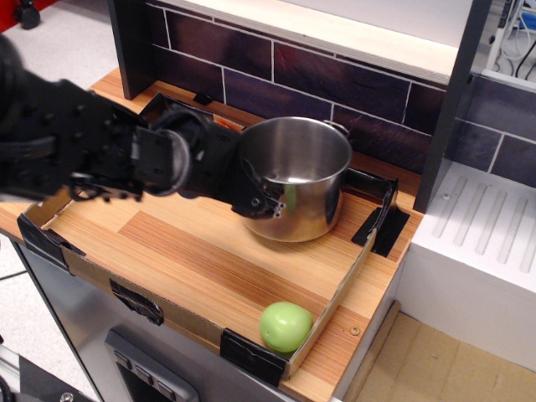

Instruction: Topple metal pot

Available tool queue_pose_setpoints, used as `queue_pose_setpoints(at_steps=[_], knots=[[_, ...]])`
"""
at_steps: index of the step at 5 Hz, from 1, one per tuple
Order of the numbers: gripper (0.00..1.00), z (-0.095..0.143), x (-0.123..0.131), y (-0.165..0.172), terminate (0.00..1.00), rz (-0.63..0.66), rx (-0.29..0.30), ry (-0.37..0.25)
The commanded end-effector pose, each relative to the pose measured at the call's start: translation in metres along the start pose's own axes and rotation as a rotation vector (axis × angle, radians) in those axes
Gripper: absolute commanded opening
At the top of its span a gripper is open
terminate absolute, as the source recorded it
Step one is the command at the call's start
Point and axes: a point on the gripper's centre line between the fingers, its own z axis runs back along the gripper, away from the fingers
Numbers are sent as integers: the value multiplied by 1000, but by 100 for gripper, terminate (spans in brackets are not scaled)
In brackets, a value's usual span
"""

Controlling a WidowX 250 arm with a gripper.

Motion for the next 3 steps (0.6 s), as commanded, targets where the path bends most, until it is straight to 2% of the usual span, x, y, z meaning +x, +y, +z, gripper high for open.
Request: queue_pose_setpoints(at_steps=[1,2,3], knots=[[0,61,39,5,0,6,36,-2],[0,76,46,16,0,29,131,61],[0,84,47,27,0,69,249,158]])
